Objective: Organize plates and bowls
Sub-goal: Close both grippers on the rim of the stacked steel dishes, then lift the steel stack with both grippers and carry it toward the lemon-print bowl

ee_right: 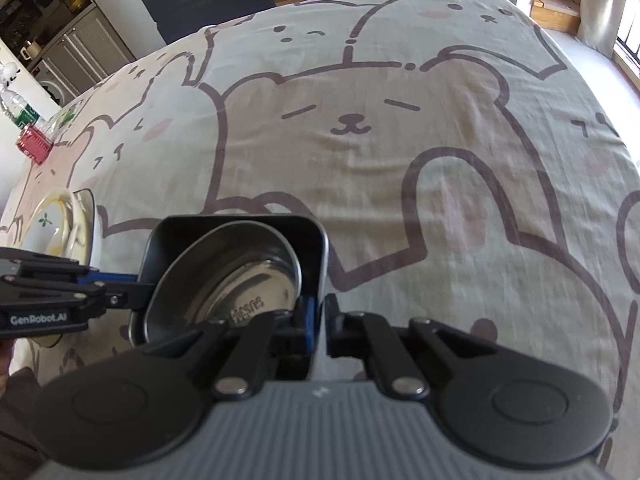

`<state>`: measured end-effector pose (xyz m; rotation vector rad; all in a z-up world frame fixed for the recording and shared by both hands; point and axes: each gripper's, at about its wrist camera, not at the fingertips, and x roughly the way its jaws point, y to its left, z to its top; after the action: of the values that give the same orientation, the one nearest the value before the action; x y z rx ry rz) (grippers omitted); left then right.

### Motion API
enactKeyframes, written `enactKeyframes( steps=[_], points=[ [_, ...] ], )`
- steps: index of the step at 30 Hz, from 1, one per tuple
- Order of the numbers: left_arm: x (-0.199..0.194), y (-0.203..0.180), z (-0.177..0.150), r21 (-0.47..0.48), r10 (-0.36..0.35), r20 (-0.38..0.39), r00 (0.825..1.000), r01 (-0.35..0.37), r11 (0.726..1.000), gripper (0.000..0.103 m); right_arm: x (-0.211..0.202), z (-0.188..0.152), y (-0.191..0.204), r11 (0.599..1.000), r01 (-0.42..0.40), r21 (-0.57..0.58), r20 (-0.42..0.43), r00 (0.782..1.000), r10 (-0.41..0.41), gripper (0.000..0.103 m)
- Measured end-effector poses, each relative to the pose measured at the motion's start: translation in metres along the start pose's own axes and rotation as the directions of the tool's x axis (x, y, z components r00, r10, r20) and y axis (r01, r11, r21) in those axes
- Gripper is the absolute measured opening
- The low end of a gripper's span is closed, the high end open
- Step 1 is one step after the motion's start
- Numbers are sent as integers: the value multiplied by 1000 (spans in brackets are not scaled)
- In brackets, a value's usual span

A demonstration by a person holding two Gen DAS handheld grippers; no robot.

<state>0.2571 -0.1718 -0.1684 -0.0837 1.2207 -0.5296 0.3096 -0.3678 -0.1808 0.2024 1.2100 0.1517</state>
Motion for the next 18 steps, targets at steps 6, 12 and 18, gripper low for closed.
enactKeyframes(
  steps=[6,12,18],
  points=[
    [-2,3,0,-26,-10,12,1000,10,1000,8,-1,0,-3,1000,-12,21,-5,1000,13,5],
    [-15,2,5,-44,-30,66,997,33,998,6,-15,0,-3,999,-16,39,49,999,14,5],
    [-44,7,11,-68,-55,154,987,66,995,6,-43,3,-1,997,-60,58,153,987,51,6]
  ],
)
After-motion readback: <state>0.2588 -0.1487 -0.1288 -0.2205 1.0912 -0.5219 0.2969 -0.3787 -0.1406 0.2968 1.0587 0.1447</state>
